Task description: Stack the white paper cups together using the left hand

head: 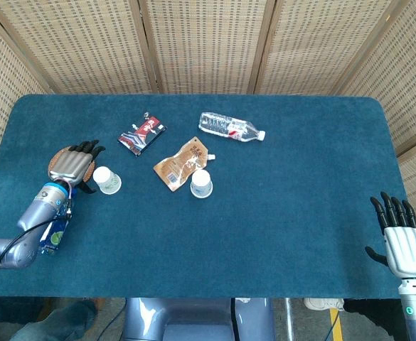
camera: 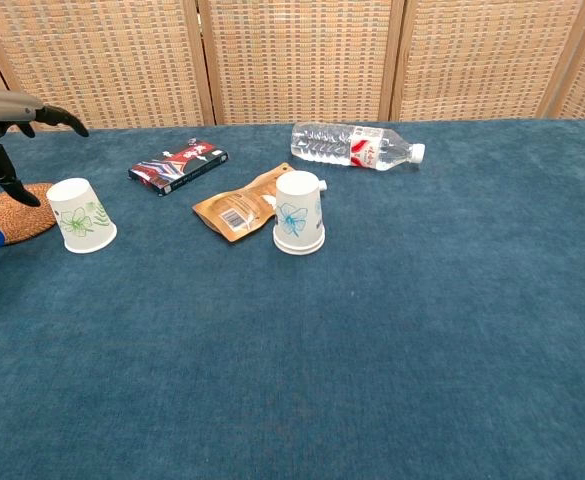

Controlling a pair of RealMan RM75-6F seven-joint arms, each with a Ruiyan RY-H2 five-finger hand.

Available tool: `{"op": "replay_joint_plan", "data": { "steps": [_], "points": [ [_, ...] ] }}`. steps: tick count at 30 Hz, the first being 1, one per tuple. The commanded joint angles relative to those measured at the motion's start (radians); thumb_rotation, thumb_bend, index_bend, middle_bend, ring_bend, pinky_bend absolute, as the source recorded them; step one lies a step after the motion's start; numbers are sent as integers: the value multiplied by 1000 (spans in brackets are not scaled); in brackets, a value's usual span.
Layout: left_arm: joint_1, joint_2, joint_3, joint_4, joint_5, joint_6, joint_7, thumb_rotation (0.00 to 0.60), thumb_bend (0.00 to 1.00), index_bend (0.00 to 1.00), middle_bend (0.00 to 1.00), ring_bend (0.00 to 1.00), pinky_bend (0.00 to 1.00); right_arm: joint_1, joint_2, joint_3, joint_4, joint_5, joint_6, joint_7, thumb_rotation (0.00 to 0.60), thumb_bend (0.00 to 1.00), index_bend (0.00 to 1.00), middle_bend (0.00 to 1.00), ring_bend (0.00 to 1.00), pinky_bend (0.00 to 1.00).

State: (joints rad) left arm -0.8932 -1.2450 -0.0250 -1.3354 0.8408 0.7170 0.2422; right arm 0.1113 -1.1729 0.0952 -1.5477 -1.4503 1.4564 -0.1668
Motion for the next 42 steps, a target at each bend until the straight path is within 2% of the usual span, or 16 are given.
{"op": "replay_joint_plan", "data": {
  "steps": [1,5,11,18,24,29,36,40,42],
  "points": [
    [44,-60,-13,98,79,-17,-94,600,5,139,29,24,158,0,-1,0,0,1,0,-2,600,0,0,0,0,0],
    [51,-100,-24,171,127,-56,-162,600,13,174,65,57,169,-1,-4,0,2,5,1,-6,600,0,0,0,0,0],
    [47,-151,-31,262,165,-100,-197,600,31,306,169,155,249,-1,-7,1,7,14,-4,-10,600,0,0,0,0,0],
    [55,-227,-65,365,242,-86,-292,600,136,495,322,295,353,2,-12,2,15,25,-13,-15,600,0,0,0,0,0],
    [63,-289,-86,452,294,-66,-371,600,212,563,374,339,374,5,-16,3,21,31,-21,-20,600,0,0,0,0,0],
    [67,-305,-92,489,338,-64,-433,600,215,564,374,340,376,6,-17,2,22,31,-22,-22,600,0,0,0,0,0],
    [73,-253,-121,428,391,-12,-512,600,212,563,375,340,375,6,-16,1,19,29,-21,-20,600,0,0,0,0,0],
    [46,-165,-181,261,425,54,-535,600,204,566,375,340,372,8,-15,1,17,29,-23,-19,600,0,0,0,0,0],
    [29,-129,-213,162,412,53,-527,600,204,568,375,340,369,10,-14,3,17,33,-27,-18,600,0,0,0,0,0]
  ]
}}
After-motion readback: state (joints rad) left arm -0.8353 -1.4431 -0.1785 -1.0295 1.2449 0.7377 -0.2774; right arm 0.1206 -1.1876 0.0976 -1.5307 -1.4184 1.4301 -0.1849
